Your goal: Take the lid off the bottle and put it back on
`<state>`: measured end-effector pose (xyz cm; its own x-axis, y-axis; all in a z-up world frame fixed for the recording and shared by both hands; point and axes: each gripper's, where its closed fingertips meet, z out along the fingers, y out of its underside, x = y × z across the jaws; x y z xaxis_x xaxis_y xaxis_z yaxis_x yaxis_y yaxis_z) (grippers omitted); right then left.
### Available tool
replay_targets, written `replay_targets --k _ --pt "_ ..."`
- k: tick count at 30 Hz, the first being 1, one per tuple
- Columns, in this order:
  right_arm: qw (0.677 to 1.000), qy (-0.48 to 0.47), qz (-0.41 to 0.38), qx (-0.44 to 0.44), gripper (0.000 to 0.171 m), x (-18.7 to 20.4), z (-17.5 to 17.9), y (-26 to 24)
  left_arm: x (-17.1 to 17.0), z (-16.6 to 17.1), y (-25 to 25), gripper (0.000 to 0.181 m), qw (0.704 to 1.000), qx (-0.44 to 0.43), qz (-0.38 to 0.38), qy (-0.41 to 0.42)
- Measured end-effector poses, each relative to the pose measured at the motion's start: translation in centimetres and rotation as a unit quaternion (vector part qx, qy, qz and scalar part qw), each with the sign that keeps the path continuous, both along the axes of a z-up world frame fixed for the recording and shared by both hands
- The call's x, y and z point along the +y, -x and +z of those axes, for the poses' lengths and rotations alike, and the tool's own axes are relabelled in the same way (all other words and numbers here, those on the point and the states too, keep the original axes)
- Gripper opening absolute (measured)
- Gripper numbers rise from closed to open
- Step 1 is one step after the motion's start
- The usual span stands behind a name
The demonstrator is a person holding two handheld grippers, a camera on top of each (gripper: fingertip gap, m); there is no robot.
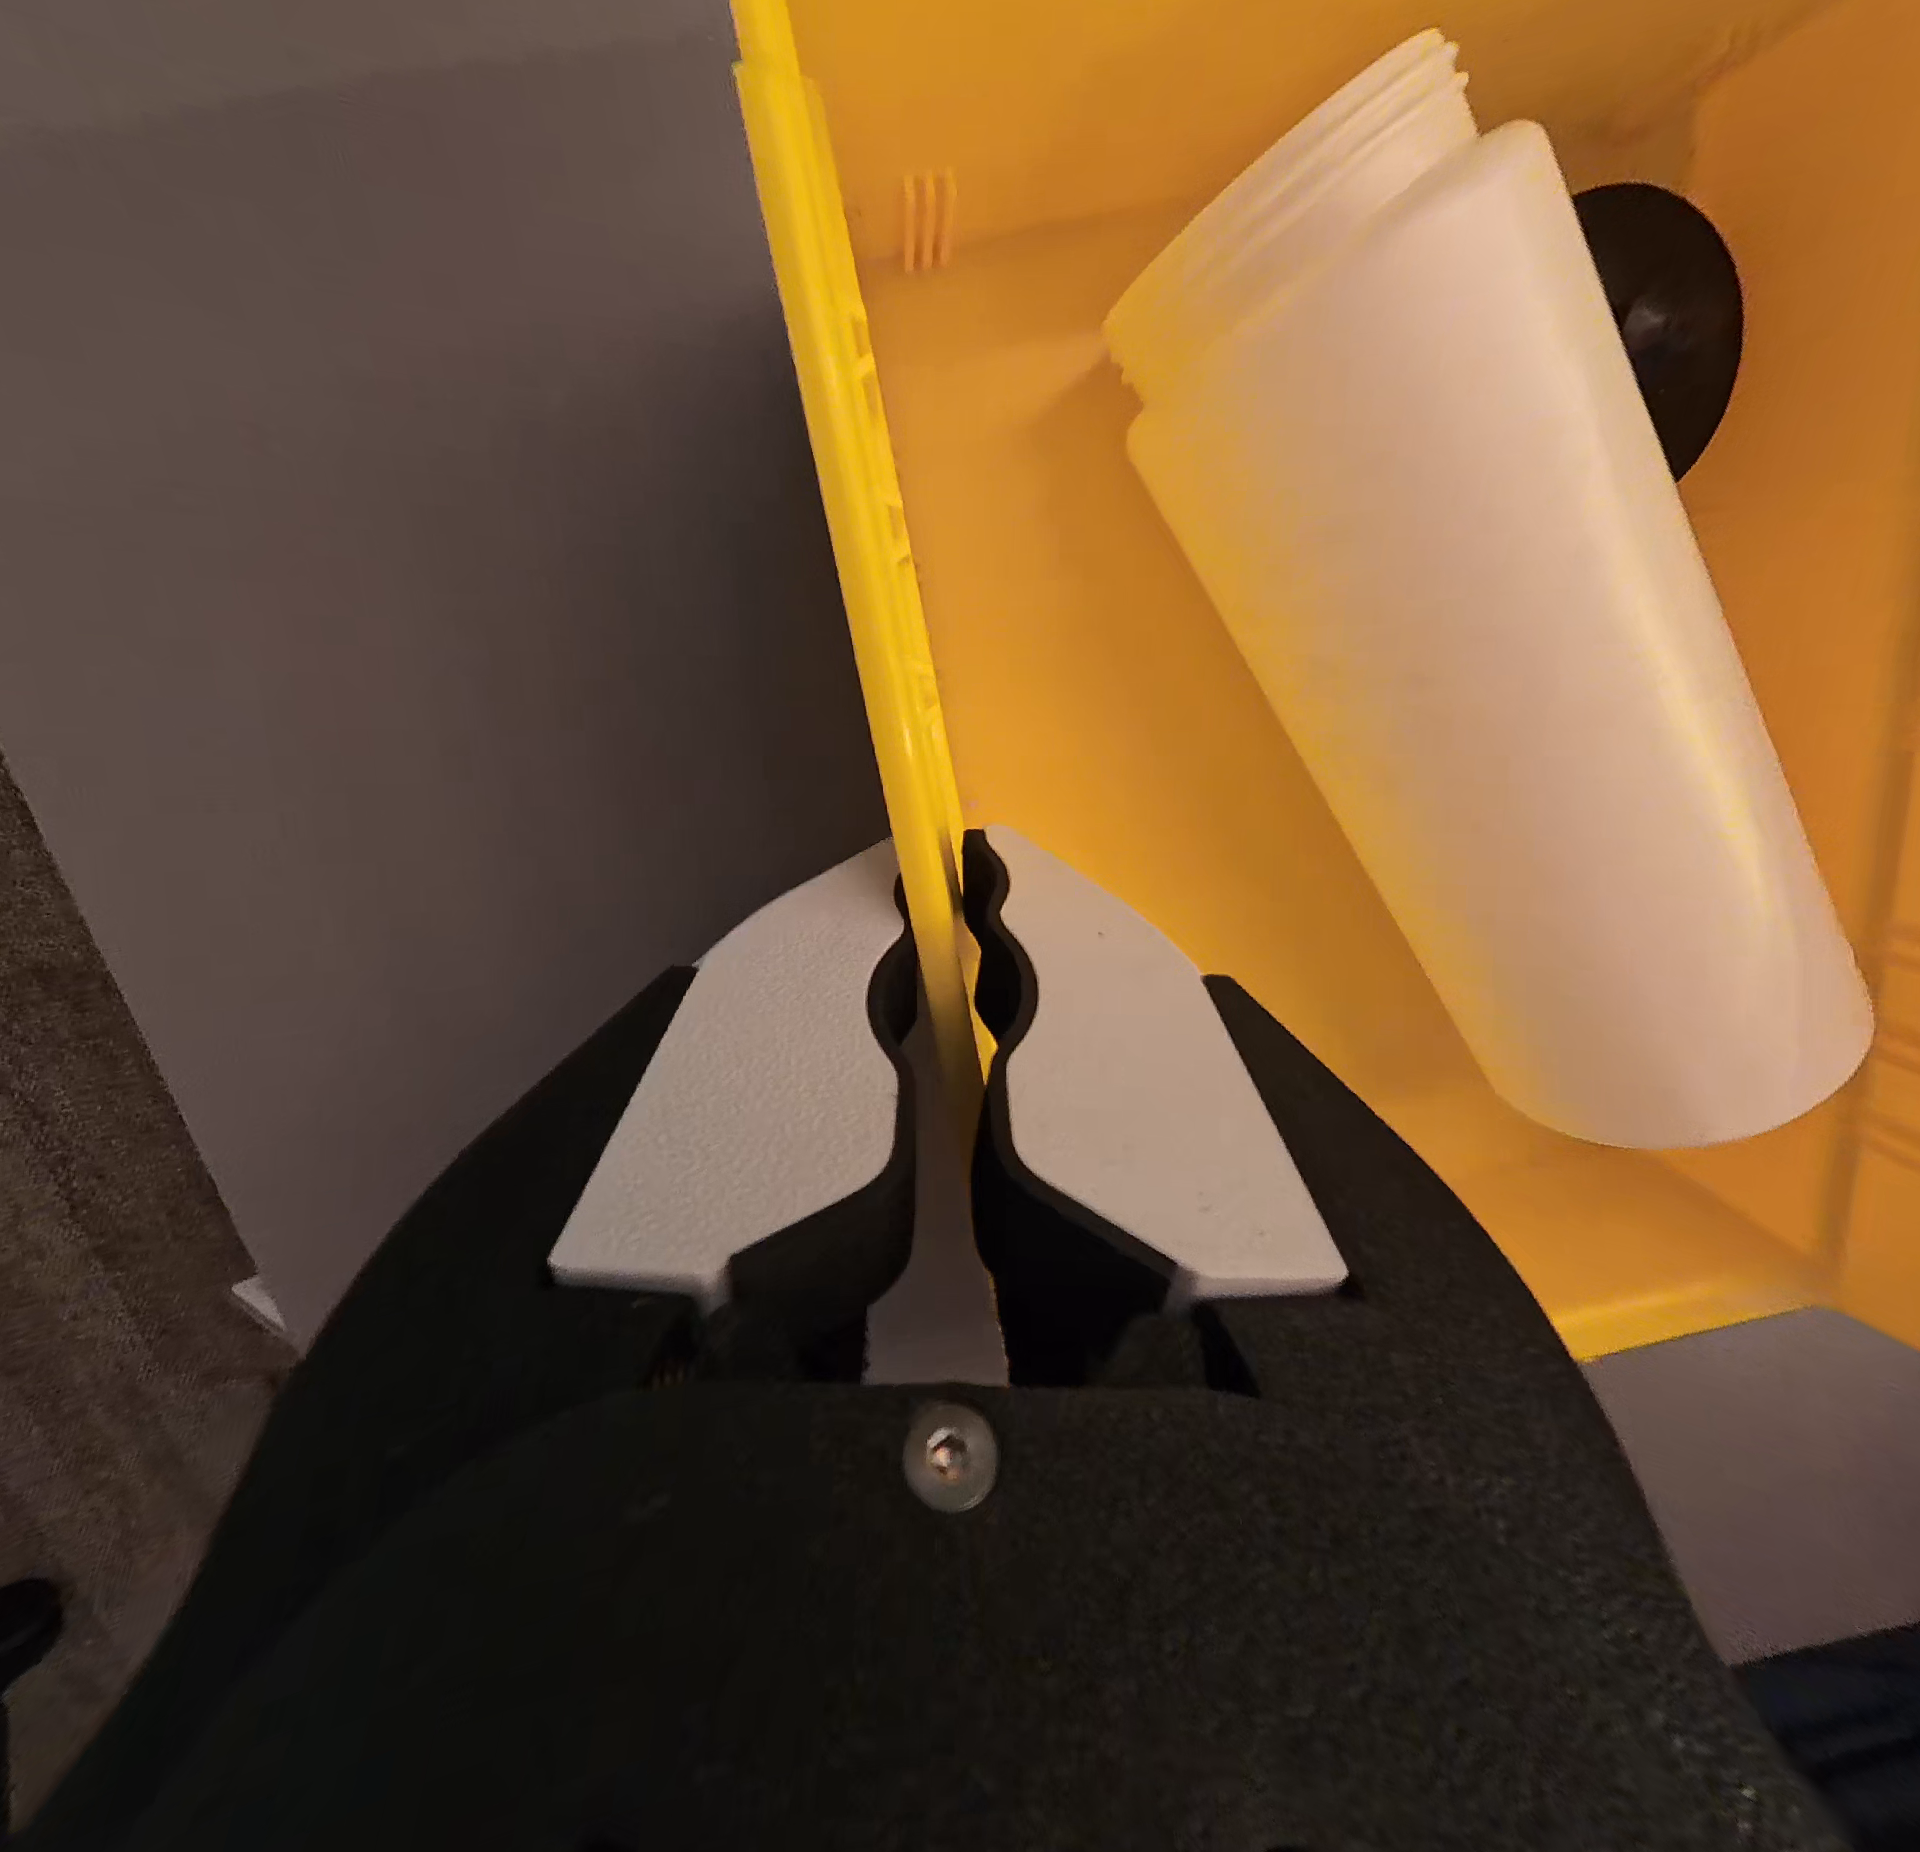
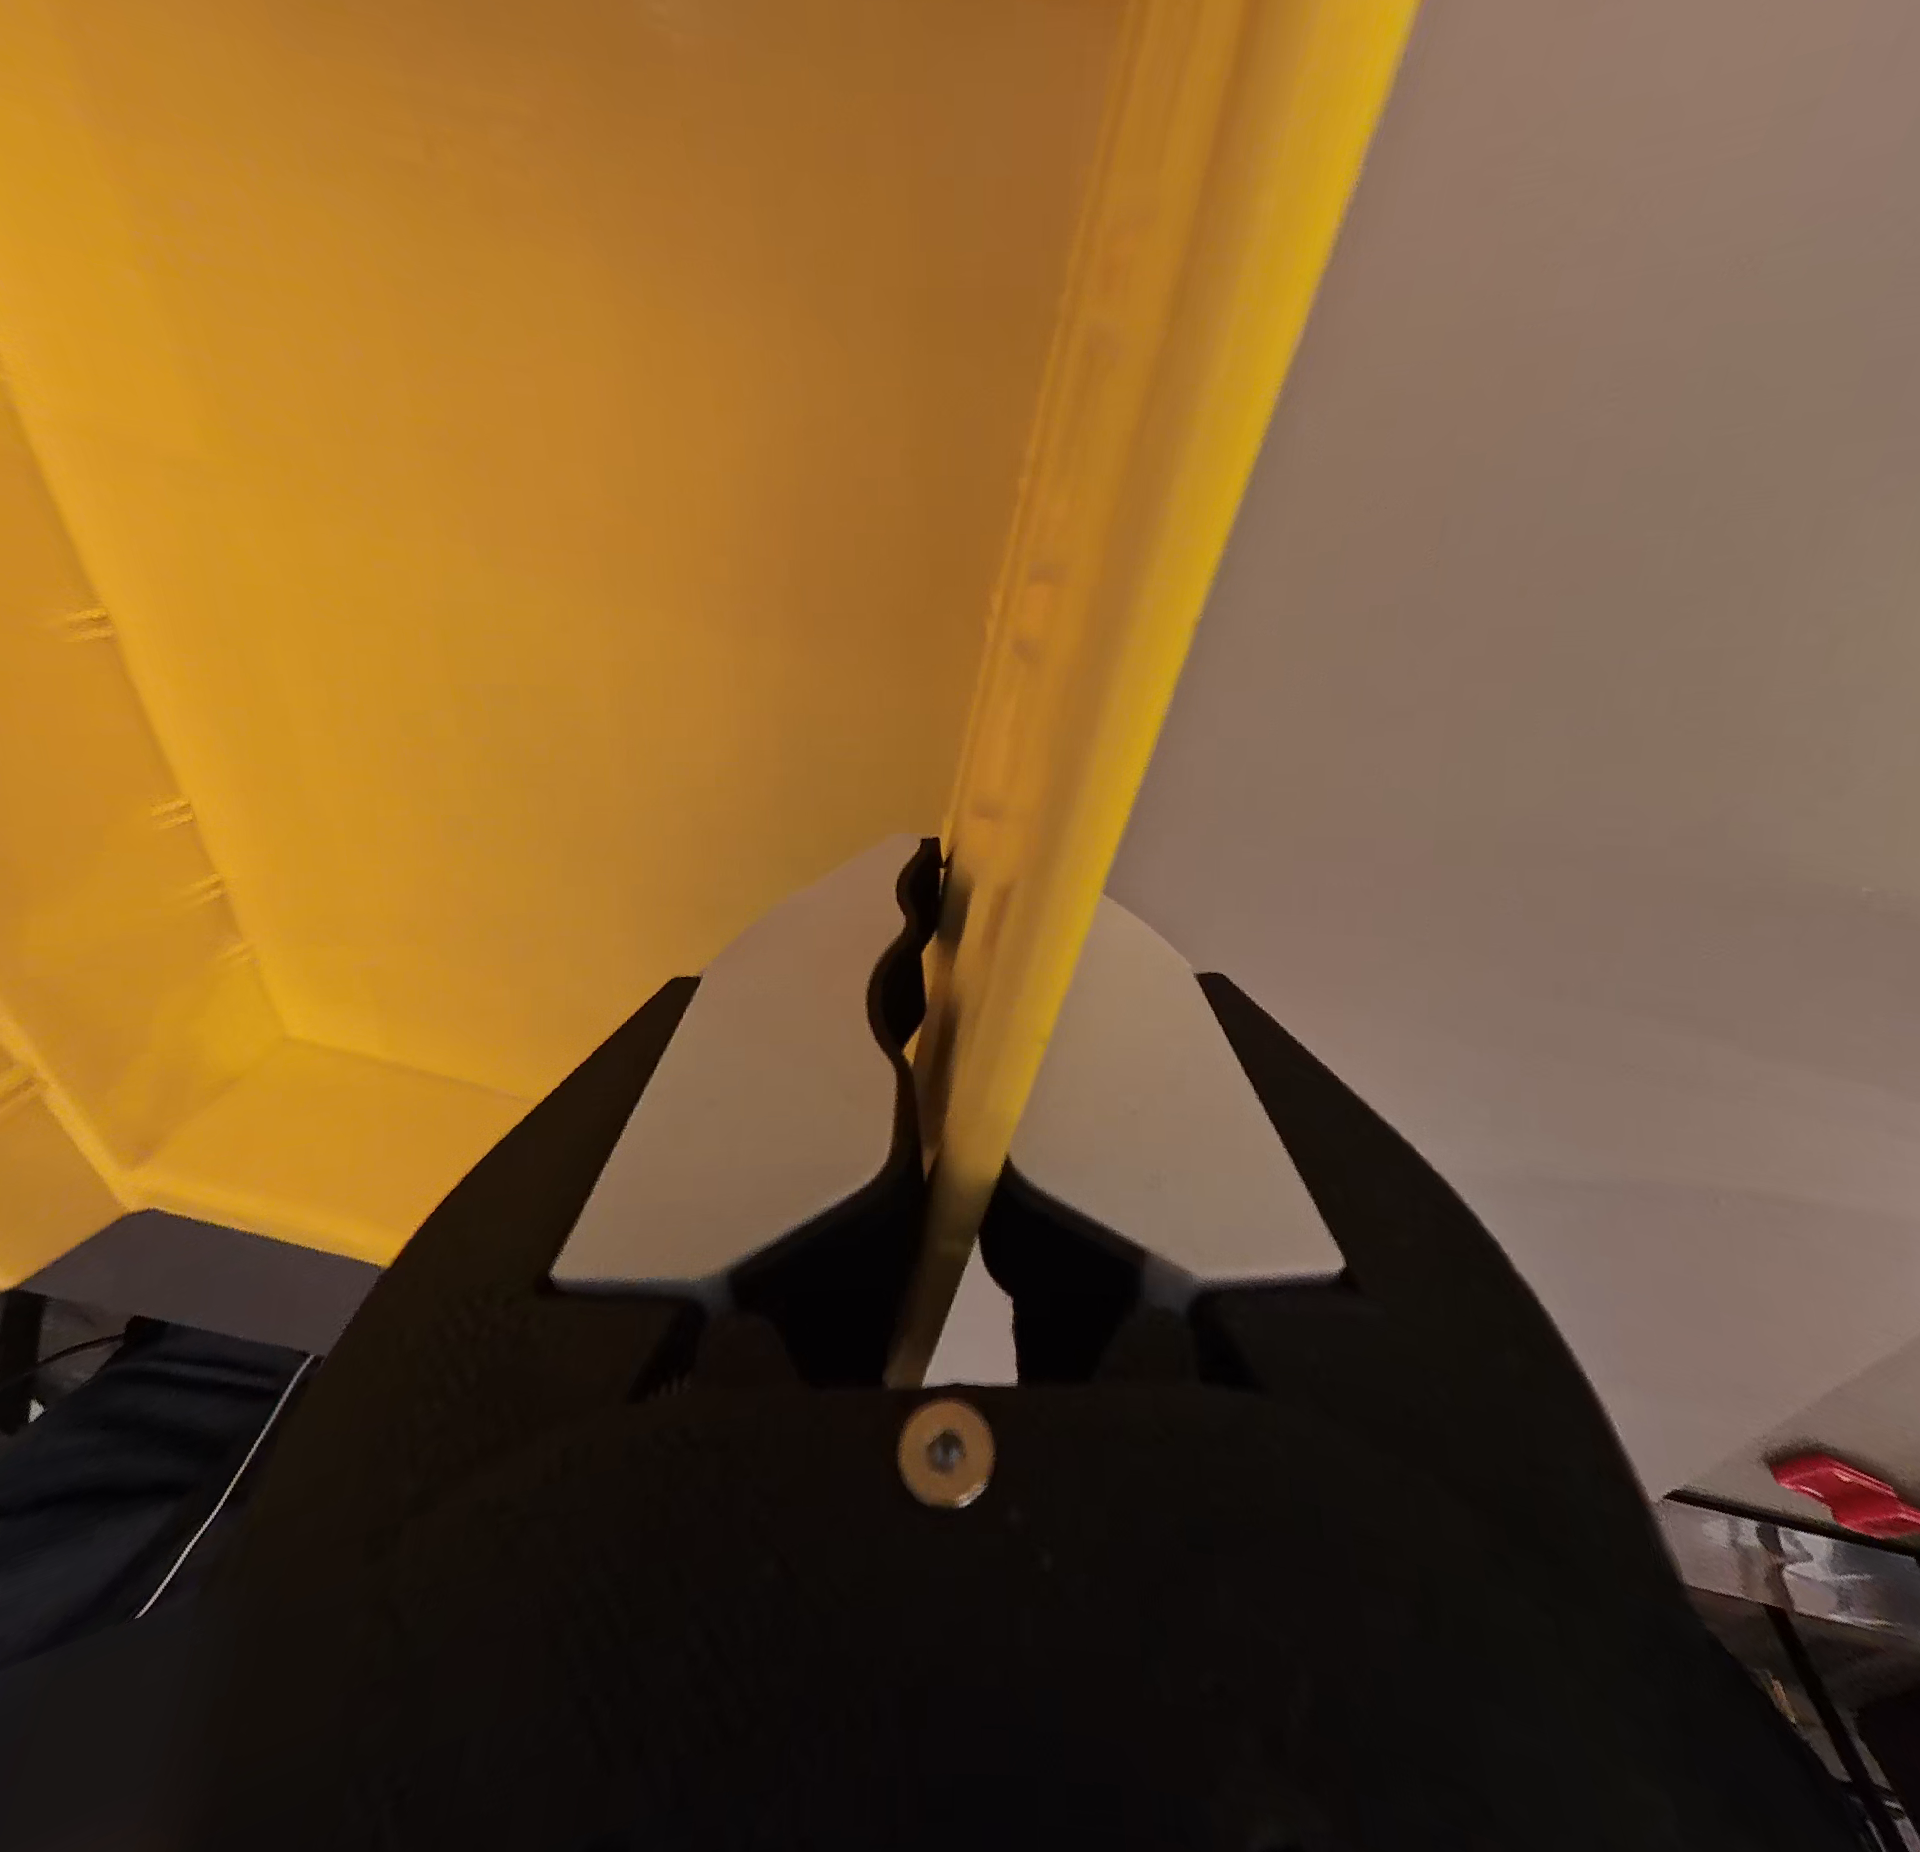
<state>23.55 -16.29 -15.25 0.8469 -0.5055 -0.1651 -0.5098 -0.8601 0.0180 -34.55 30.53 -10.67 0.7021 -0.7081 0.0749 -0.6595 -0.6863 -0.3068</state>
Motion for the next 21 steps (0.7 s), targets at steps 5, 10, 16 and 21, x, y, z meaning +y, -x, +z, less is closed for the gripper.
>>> replay_targets --k 5,10,16,21 --pt "1.0 0.005 -0.006 0.001 0.005 -0.4 0.0 -0.5 0.2 0.1 0.0 0.006 1.0 -0.008 -0.01 -0.028" --pt "1.0 0.004 -0.011 -0.001 0.005 -0.9 0.0 -0.8 0.6 0.1 0.2 0.008 0.999 0.009 -0.014 -0.047" --pt "1.0 -0.012 0.011 -0.015 0.008 -0.8 0.1 -0.8 1.9 4.0 0.0 0.02 0.989 -0.019 -0.002 -0.146" --pt "0.995 -0.057 0.017 -0.074 0.025 -0.1 2.8 -1.9 -2.0 11.4 -5.1 0.055 0.972 -0.181 -0.01 -0.151"
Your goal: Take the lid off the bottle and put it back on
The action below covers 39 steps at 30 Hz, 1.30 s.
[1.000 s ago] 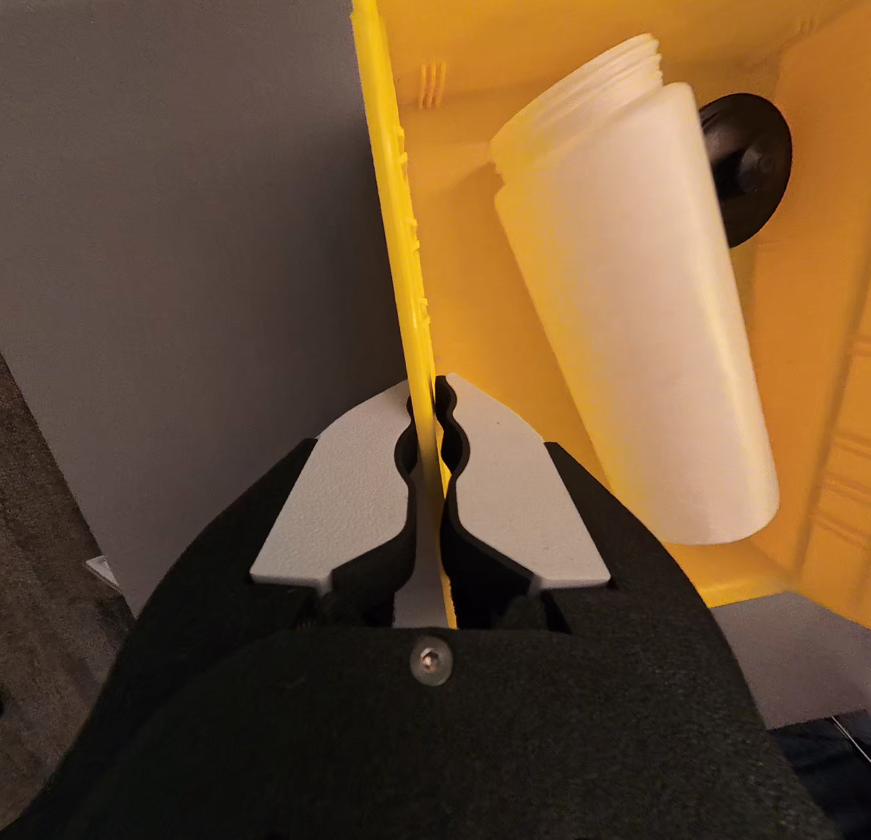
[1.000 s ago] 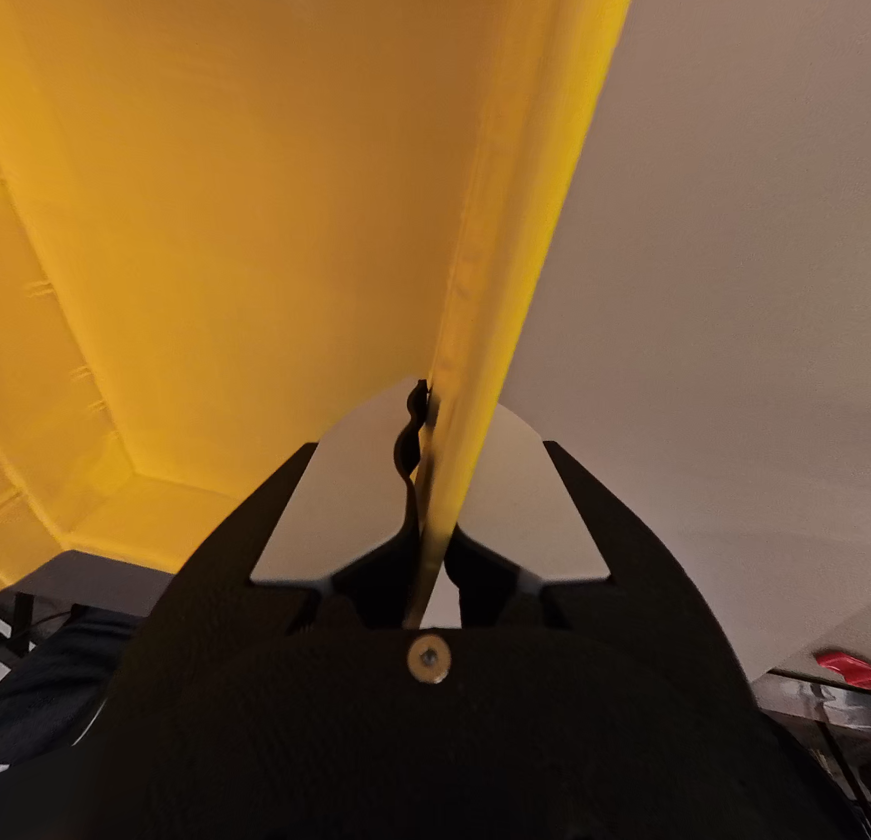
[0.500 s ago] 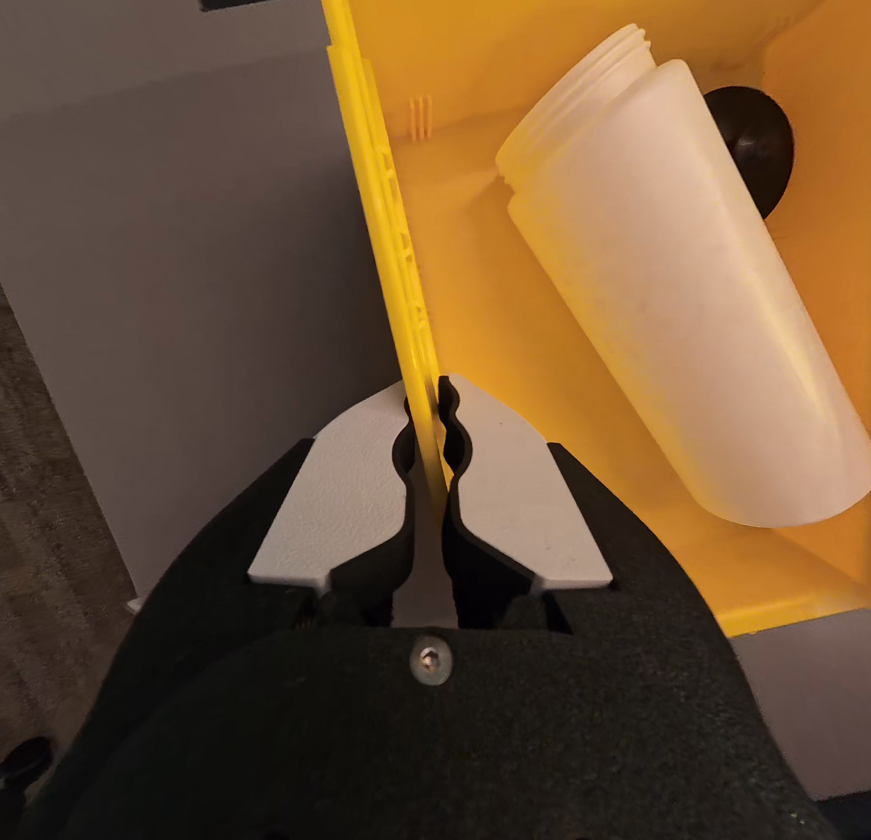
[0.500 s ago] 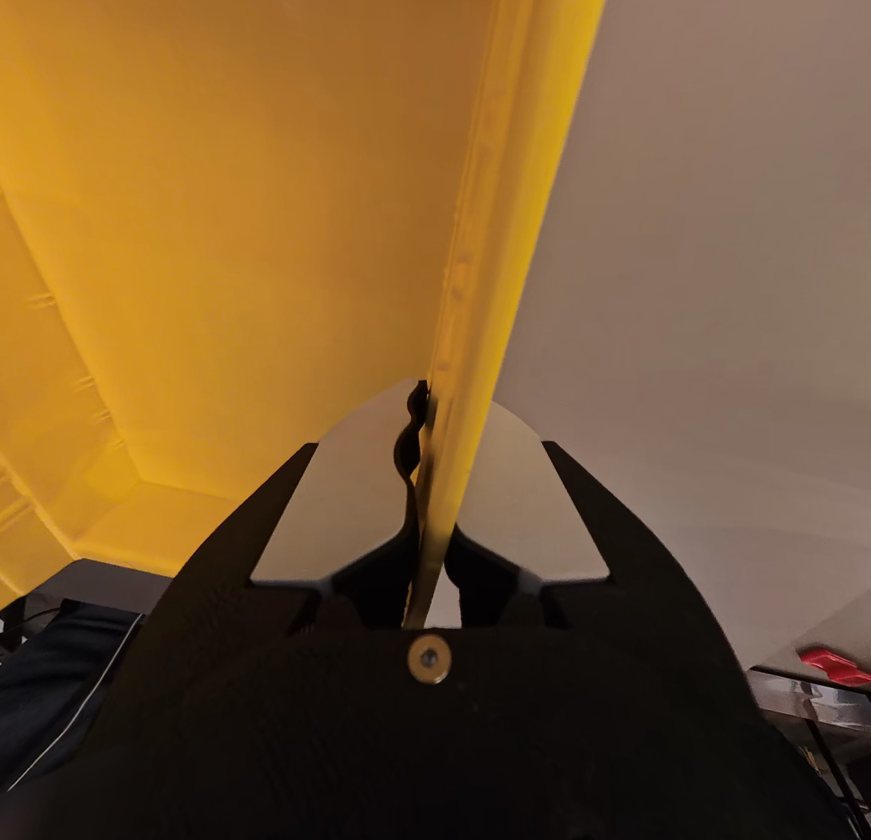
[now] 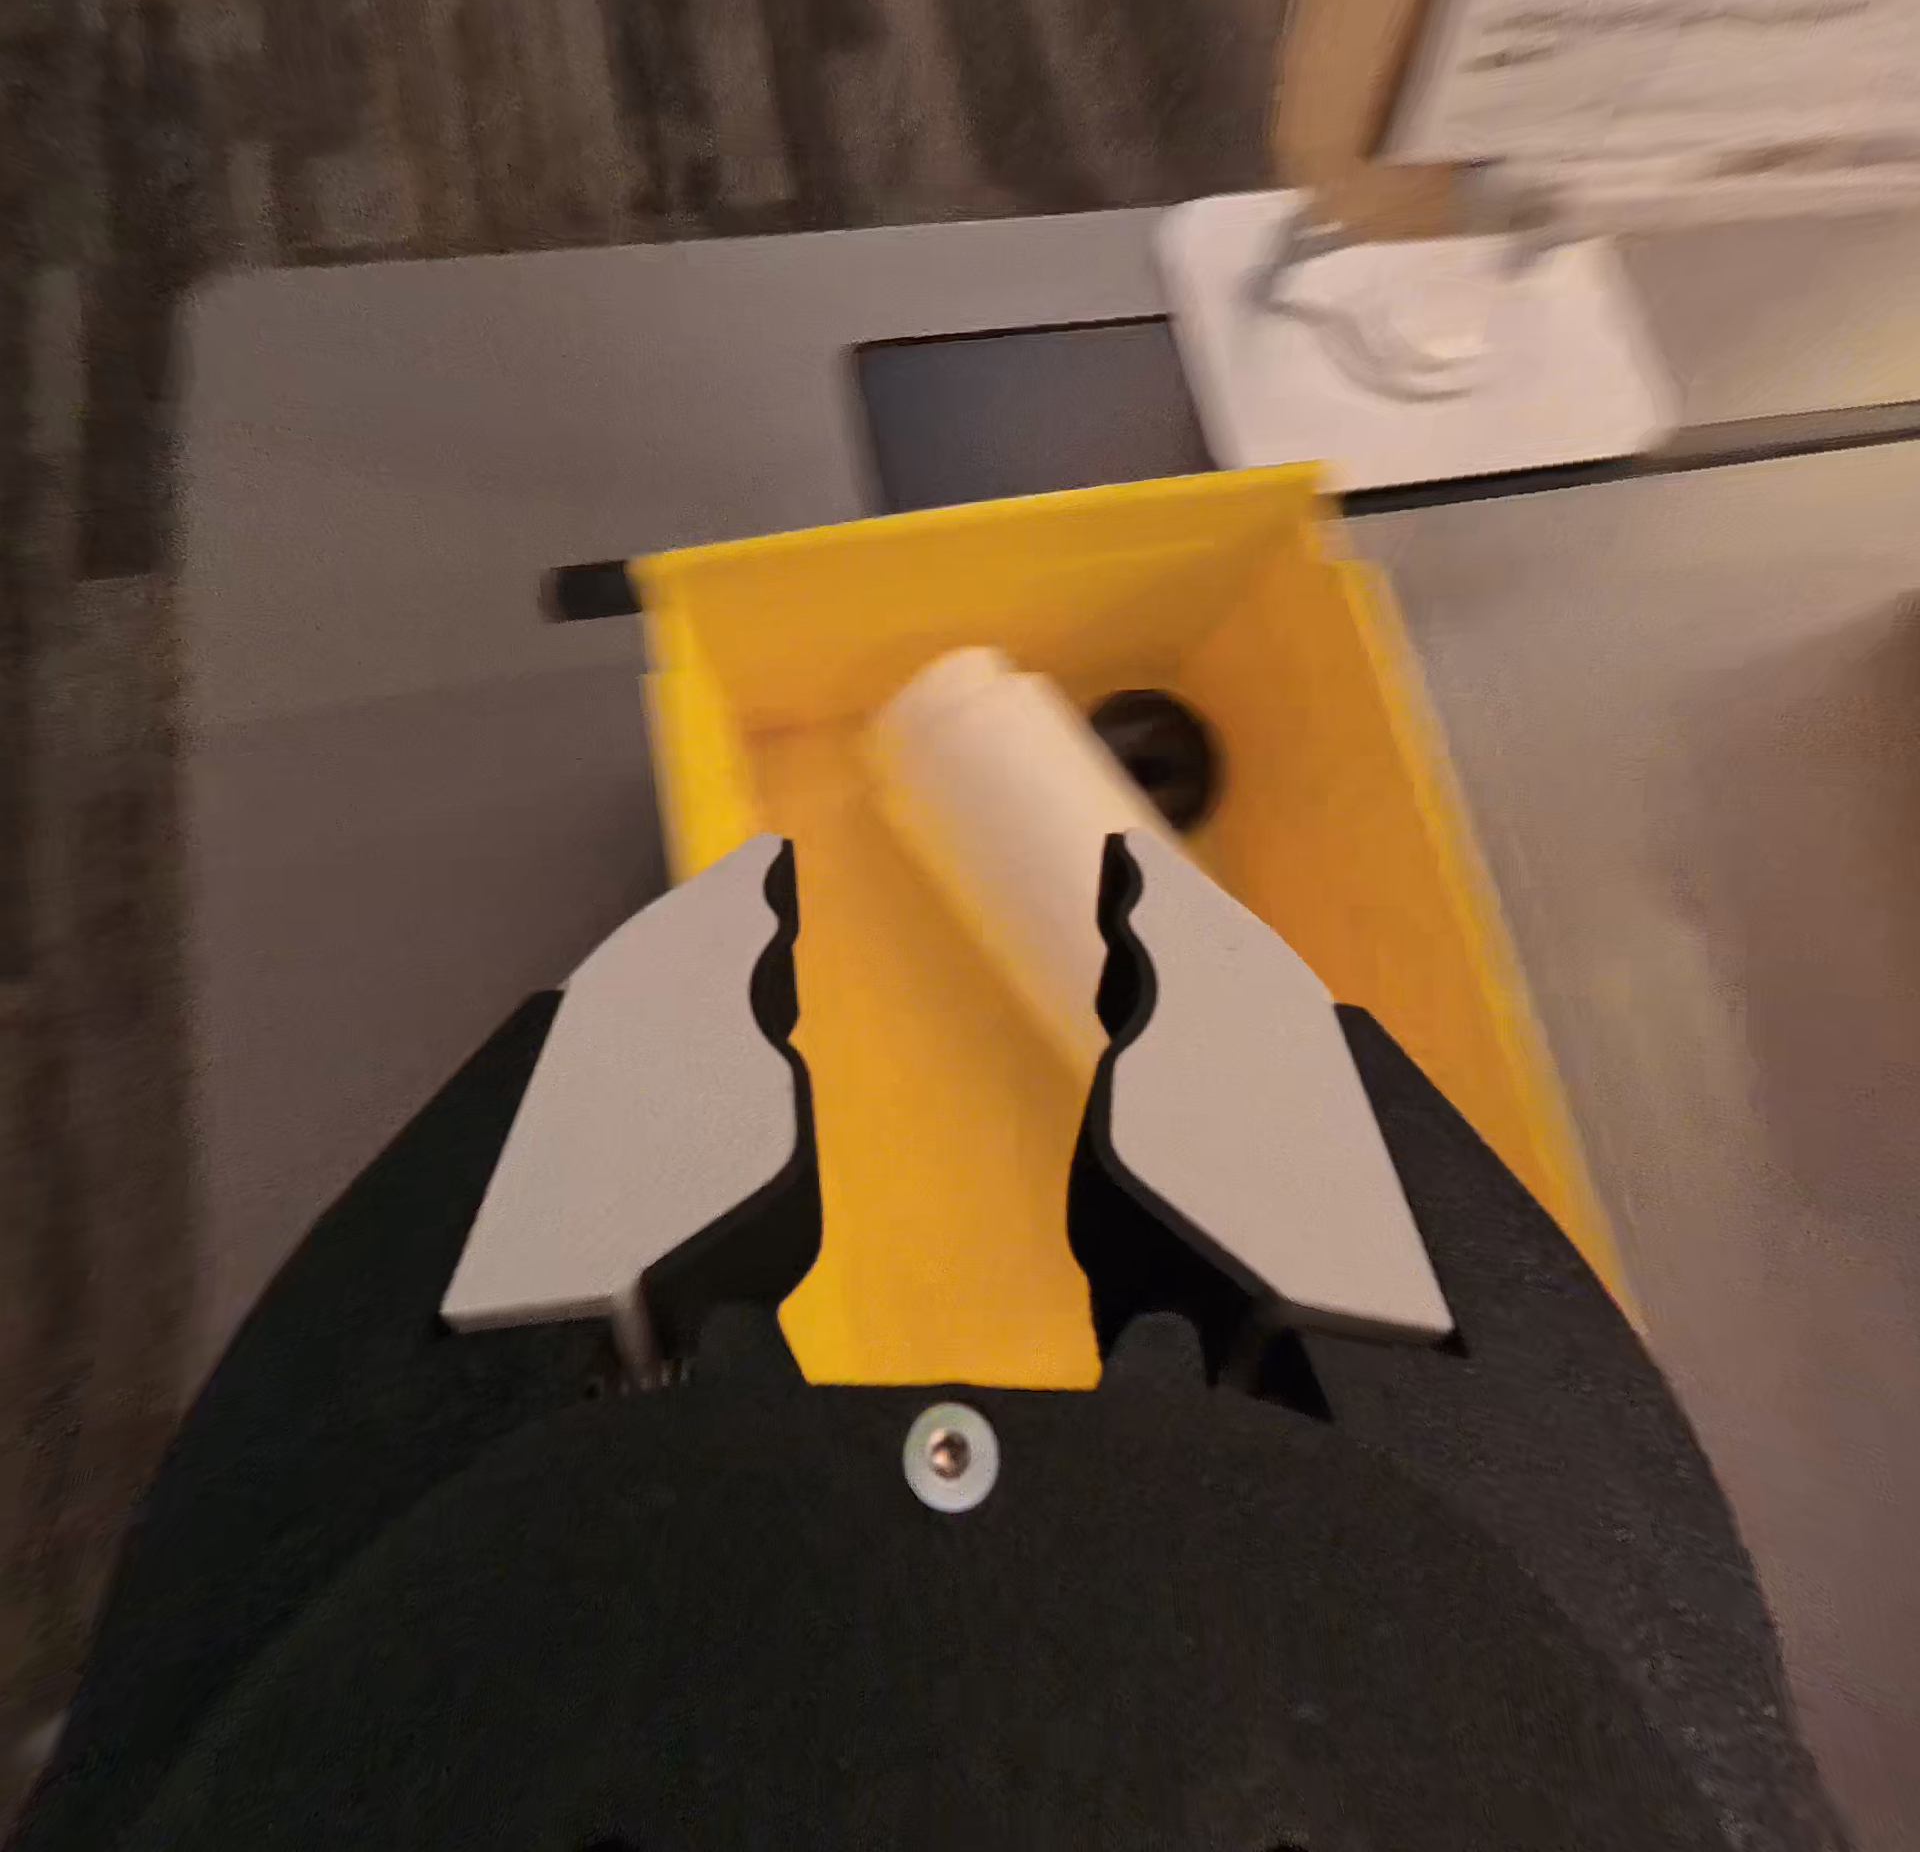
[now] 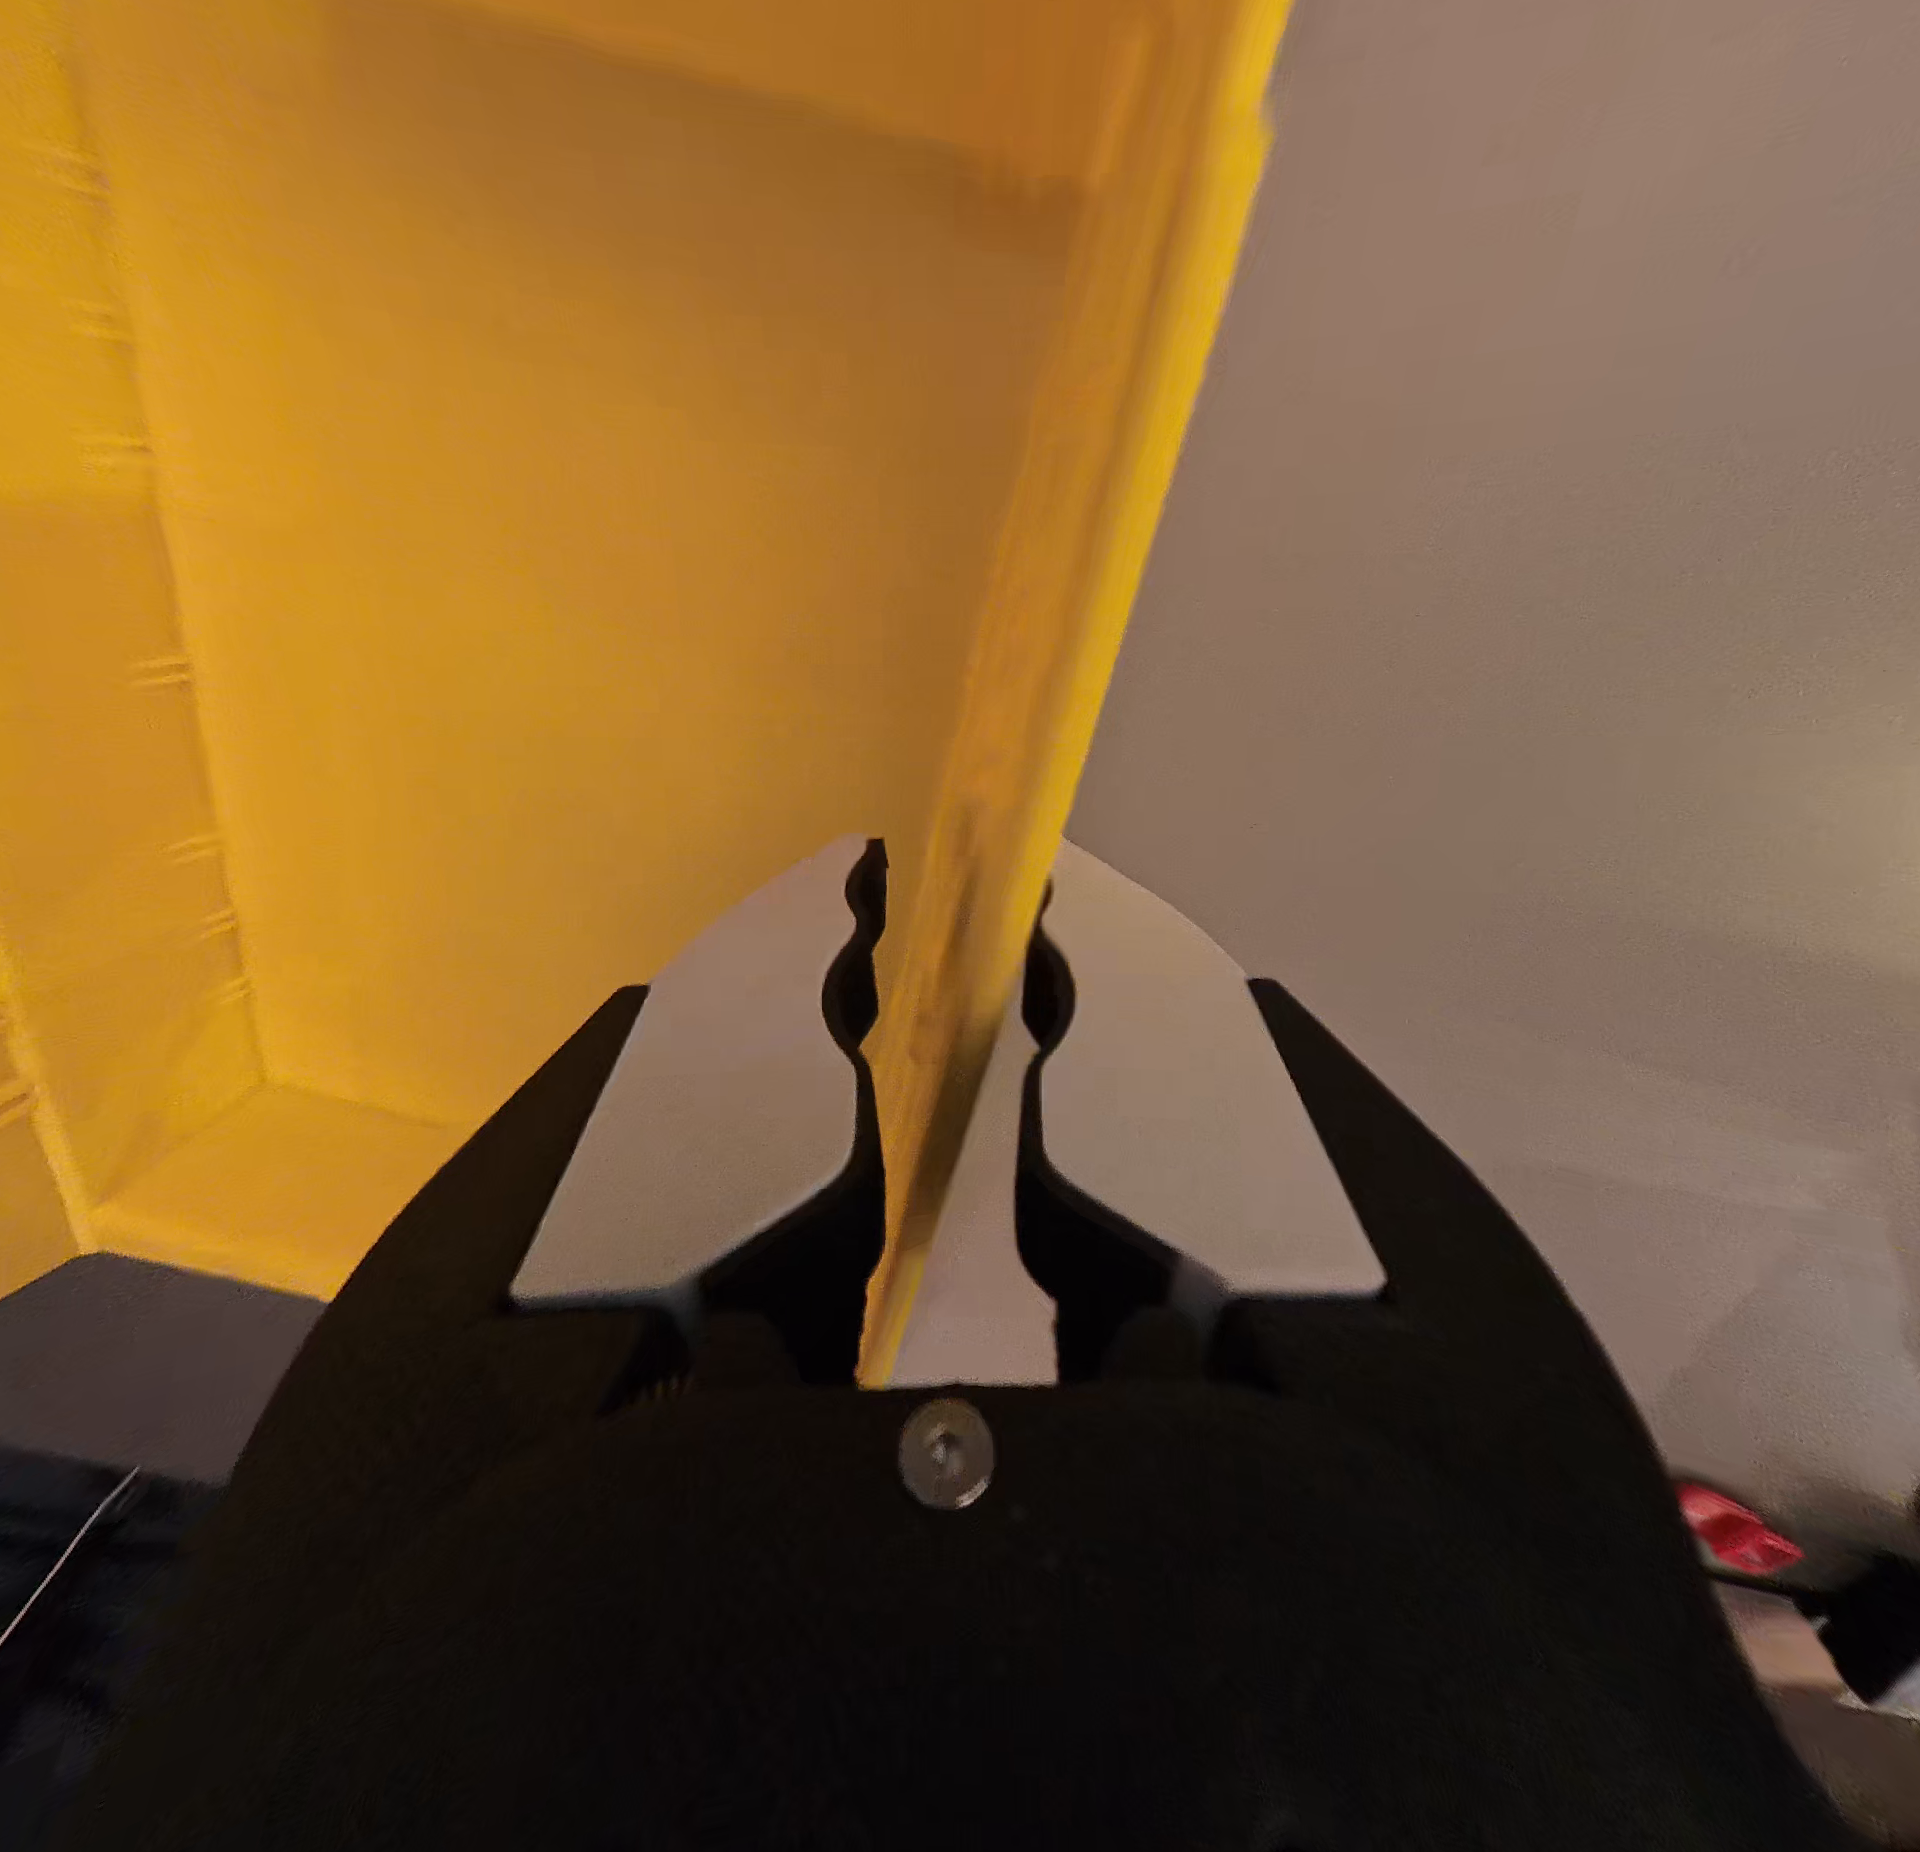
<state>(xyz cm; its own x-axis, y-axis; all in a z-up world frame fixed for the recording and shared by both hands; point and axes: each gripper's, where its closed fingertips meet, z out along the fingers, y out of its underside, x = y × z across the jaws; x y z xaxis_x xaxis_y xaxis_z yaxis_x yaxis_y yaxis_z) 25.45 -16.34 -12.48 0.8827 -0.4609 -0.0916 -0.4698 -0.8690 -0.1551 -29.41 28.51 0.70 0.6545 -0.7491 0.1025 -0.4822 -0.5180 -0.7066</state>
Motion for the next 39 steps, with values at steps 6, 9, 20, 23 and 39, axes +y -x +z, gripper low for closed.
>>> replay_targets --k 6,9,20,23,39 --pt "0.983 -0.12 -0.041 -0.133 0.032 2.2 7.3 -1.8 -3.7 -5.3 -4.0 0.066 0.991 0.079 -0.002 0.108" --pt "0.979 -0.138 -0.05 -0.145 0.037 2.4 7.6 -2.0 -3.8 -9.3 -4.0 0.078 0.977 0.149 0.018 0.149" --pt "0.996 -0.046 -0.058 -0.045 0.042 1.7 -1.3 -2.1 -4.0 -12.7 -3.4 0.081 0.953 0.189 0.04 0.232" --pt "0.998 -0.031 -0.05 0.008 0.009 1.3 -1.7 -0.9 -3.7 -12.7 -2.3 0.081 0.949 0.219 0.043 0.224" --pt "0.999 -0.043 -0.026 -0.005 0.009 0.1 -1.8 -2.2 -2.9 -12.6 0.7 0.08 0.94 0.296 0.027 0.169"
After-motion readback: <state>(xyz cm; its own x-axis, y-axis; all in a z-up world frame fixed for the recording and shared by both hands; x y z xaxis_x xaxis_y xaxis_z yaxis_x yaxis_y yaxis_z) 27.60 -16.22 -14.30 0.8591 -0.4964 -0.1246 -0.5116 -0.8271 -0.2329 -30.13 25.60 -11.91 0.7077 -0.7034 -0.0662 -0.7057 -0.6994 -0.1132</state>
